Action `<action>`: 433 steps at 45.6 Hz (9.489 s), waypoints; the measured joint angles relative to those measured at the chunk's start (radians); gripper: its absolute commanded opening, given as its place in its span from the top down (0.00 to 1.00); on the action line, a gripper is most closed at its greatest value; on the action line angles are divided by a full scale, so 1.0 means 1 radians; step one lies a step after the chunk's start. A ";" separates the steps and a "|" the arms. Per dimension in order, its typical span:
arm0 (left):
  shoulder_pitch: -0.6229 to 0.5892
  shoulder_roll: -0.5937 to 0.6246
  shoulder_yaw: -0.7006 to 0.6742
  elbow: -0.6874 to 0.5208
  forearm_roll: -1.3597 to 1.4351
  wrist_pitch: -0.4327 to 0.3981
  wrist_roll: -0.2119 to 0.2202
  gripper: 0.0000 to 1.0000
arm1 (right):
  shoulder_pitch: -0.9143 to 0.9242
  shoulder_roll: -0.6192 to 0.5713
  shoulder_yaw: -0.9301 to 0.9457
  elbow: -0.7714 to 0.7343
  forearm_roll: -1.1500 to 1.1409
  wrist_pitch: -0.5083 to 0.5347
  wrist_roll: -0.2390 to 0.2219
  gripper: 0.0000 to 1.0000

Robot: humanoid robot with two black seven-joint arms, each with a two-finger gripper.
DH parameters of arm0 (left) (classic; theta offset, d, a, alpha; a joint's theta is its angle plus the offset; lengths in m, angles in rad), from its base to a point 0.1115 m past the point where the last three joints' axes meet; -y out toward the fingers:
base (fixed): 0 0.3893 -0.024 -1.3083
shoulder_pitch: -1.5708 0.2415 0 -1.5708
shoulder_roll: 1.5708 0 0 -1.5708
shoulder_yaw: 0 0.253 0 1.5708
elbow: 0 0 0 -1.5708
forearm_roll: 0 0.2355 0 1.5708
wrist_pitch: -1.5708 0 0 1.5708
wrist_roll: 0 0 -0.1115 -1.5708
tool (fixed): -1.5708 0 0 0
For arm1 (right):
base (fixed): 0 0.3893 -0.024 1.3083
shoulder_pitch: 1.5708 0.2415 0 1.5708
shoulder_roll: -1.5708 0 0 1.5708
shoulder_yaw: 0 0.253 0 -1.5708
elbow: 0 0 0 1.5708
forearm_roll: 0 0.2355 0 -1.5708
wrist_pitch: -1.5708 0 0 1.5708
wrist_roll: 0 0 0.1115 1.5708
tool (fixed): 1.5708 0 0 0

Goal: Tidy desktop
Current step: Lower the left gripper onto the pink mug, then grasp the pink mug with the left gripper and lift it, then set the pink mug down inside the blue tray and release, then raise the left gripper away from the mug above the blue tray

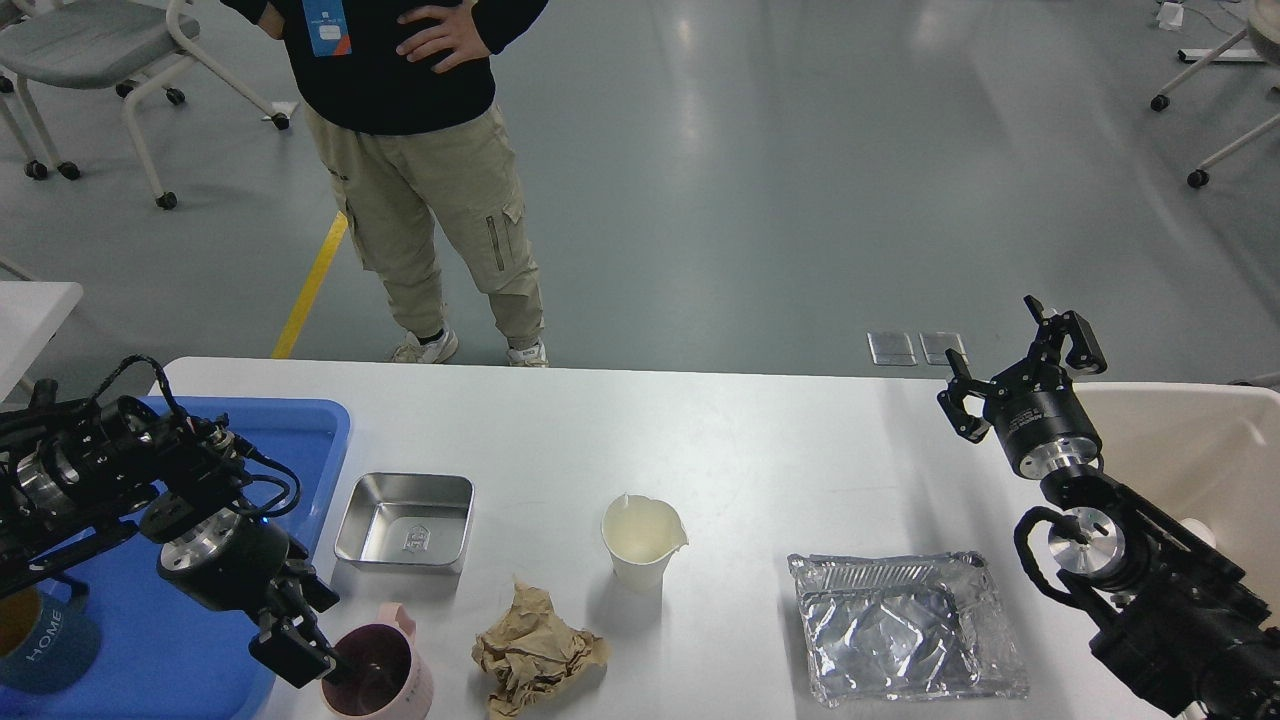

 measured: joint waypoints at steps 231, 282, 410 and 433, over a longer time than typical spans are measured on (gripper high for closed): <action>0.137 0.134 0.143 0.635 -0.322 0.467 -0.091 0.94 | -0.058 -0.026 0.006 0.025 -0.001 0.009 -0.001 0.00; 0.158 0.175 0.137 0.596 -0.752 0.408 -0.091 0.13 | -0.043 -0.022 -0.001 0.021 -0.004 0.003 -0.001 0.00; 0.402 0.545 0.086 -0.313 -1.687 0.659 0.138 0.04 | -0.043 -0.018 -0.003 0.013 -0.008 -0.036 -0.003 0.00; 0.404 0.747 0.191 -0.399 -1.668 0.754 0.270 0.04 | -0.044 -0.020 -0.003 0.012 -0.008 -0.033 -0.003 0.00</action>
